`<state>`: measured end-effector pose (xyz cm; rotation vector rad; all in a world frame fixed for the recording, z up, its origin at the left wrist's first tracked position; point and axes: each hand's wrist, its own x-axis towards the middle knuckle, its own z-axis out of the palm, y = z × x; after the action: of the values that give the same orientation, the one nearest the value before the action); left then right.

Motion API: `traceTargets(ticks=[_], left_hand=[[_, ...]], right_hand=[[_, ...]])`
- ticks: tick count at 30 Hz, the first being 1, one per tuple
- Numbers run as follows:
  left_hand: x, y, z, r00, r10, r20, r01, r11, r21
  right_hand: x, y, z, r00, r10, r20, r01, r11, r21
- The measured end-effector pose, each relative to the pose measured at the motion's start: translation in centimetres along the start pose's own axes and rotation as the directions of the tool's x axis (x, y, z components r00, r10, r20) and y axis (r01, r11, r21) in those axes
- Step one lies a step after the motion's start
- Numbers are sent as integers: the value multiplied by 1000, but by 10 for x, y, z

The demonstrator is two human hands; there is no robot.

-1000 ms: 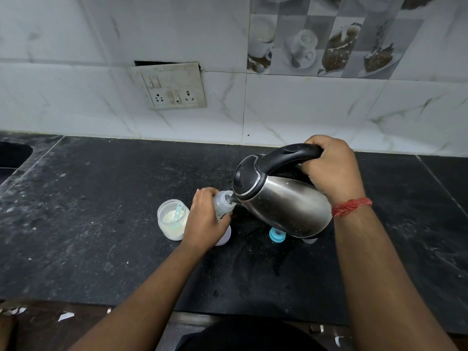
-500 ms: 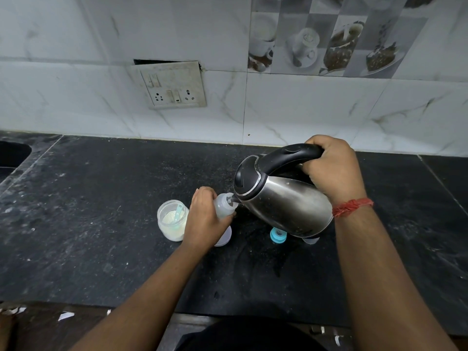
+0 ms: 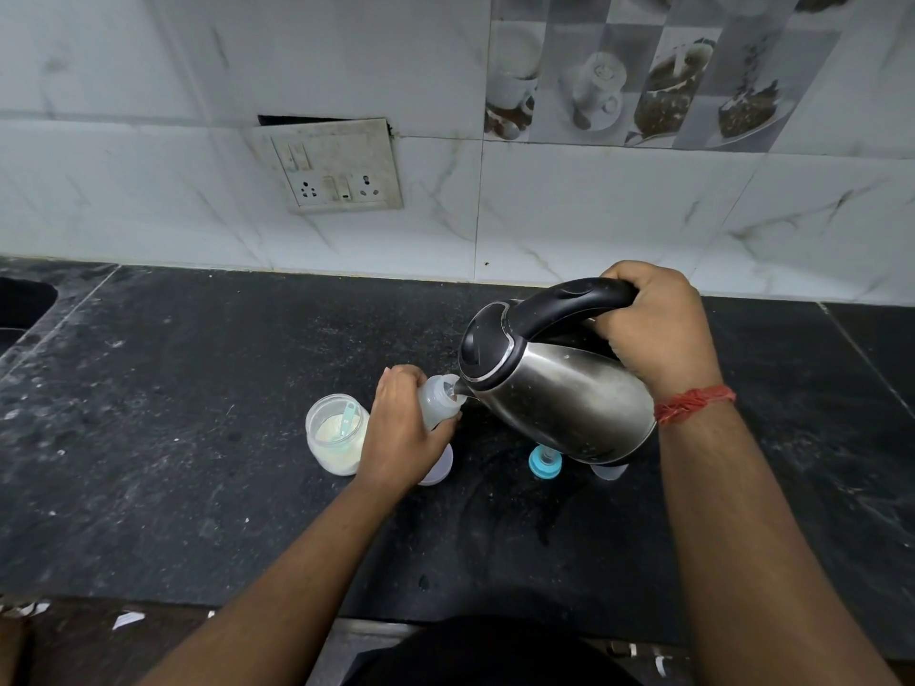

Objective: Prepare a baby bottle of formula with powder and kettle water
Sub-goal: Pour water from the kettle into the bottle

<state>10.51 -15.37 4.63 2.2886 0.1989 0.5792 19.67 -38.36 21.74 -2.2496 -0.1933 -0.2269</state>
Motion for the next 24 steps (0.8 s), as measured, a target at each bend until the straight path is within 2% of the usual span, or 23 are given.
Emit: traceTargets(ticks=[9, 15, 19, 24], left_hand=[[4, 4, -1, 1000, 16, -6, -17, 1000, -15], [5, 1, 1, 997, -77, 3, 77, 993, -91], [10, 1, 3, 984, -179, 11, 178, 971, -160], [14, 3, 0, 972, -228, 58, 235, 934, -268]], right_hand=[[8, 8, 4, 1000, 4, 0, -4, 999, 33], [16, 25, 7, 997, 65, 45, -70, 990, 122], [17, 31, 11, 992, 108, 63, -121, 960, 251], [23, 41, 24, 984, 169, 60, -179, 903, 392]])
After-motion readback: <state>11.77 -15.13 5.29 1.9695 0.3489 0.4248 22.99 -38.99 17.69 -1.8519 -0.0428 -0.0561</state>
